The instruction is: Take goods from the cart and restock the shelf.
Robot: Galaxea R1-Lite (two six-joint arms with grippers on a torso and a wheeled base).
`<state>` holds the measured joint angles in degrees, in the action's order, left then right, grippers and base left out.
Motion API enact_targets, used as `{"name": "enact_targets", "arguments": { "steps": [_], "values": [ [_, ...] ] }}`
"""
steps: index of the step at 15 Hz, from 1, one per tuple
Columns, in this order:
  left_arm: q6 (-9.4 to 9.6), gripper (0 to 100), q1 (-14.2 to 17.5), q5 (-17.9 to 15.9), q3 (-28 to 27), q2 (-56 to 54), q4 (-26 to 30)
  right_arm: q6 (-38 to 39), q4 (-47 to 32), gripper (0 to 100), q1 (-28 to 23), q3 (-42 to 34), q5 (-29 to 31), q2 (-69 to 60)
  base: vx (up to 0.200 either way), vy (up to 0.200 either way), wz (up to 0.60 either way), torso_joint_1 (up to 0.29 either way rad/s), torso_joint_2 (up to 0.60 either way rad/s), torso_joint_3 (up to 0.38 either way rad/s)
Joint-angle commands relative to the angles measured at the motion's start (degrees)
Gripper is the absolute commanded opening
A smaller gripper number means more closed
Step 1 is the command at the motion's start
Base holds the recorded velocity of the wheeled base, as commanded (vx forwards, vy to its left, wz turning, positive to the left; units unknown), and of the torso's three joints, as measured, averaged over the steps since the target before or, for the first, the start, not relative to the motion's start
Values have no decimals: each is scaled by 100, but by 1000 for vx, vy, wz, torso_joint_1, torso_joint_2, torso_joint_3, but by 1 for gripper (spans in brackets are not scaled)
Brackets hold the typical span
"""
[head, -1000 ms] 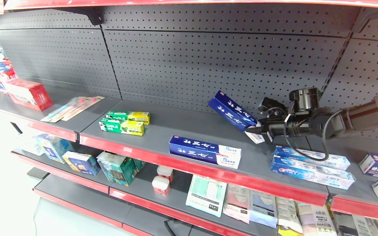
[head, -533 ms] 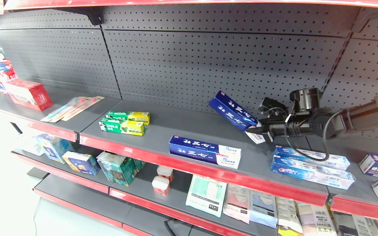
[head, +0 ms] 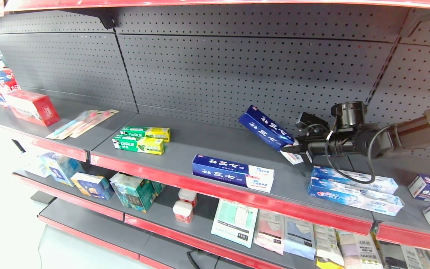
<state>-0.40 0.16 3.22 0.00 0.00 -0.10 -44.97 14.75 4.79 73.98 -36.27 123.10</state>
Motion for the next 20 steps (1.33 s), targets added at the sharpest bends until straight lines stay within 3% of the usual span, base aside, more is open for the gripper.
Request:
{"name": "enact_targets", "arguments": {
  "steps": [1,20],
  "values": [
    [-4,100,2,3,0,0,1,15,2,0,57,-16,-65,12,0,0,0,0,0,0],
    [-4,100,2,3,0,9,1,-20,45,0,119,72,-469,214,0,0,0,0,0,0]
  ]
}}
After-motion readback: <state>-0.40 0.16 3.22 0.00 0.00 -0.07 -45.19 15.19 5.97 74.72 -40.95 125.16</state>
